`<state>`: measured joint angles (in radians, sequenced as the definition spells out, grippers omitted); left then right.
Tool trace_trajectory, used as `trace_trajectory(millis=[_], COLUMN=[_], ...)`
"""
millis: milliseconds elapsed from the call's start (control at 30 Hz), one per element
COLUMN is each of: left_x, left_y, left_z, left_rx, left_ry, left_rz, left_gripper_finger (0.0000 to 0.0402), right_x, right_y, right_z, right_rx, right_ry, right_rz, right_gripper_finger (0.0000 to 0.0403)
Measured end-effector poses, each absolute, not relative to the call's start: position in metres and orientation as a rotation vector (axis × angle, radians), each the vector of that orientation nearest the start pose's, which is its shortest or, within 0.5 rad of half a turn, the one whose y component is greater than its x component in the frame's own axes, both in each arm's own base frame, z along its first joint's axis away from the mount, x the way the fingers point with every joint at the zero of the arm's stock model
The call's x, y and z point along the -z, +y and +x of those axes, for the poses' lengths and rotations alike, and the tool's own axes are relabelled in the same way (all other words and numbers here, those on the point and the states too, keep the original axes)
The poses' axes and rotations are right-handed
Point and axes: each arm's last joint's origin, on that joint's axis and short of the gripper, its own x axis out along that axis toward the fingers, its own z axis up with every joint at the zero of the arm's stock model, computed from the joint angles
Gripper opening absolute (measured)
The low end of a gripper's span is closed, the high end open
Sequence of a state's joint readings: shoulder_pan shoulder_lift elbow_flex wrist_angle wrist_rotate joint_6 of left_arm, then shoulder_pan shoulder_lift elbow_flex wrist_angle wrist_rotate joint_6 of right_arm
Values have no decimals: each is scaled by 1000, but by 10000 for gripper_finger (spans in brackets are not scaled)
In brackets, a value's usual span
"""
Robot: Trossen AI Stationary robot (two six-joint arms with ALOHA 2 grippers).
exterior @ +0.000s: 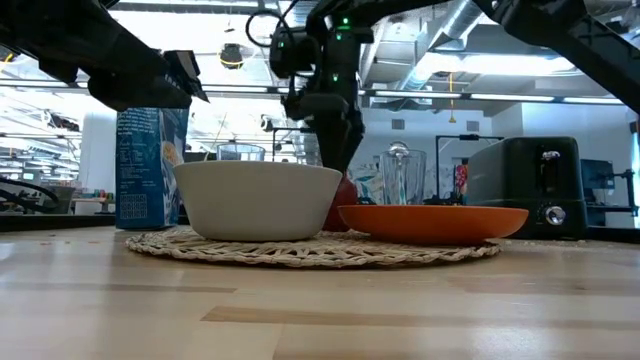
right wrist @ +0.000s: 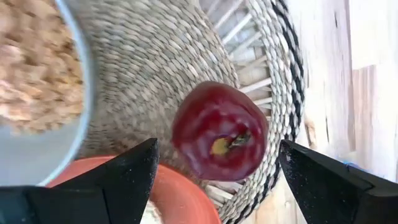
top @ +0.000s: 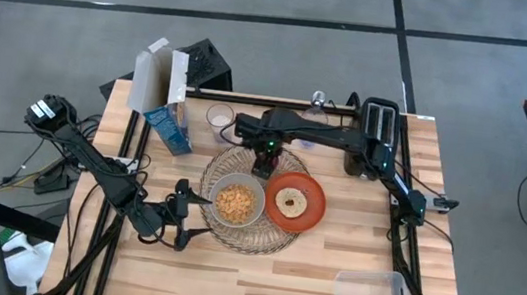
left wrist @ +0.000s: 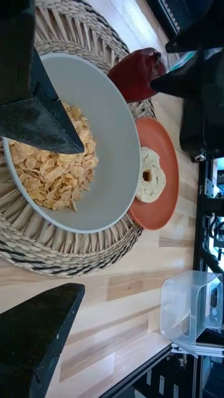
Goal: Arrange a breakfast setting
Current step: Put the blue patterned spoon on the brown placemat to left side of the white bowl
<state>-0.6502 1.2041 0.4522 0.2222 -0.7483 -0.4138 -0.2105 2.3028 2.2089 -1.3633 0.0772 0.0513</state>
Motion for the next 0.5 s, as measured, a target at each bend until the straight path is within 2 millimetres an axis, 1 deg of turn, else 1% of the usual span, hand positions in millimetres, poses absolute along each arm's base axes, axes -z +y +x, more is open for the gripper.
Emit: trace_trajectory(millis=[133,300,400,500], left_x=[-182,-182,-182,-182], left_y=[-119,-119,-119,-119], left_z=[189,189,189,189], left_rx=[-176,-176,-176,-176], left_ry=[375,375,375,375], left_rz=[-67,-67,-66,-66], left_gripper_finger=[343,343,343,343], right_x=[-253,-261,-274,-293], right_y=[-92,-80,-68,-59], right_z=[446,441,435,426], right_rx=[265,246,228,221], right_ry=[1447,1497,1484,1439], right_rz=[127,108,89,78], right_gripper_finger=[359,359,359,359])
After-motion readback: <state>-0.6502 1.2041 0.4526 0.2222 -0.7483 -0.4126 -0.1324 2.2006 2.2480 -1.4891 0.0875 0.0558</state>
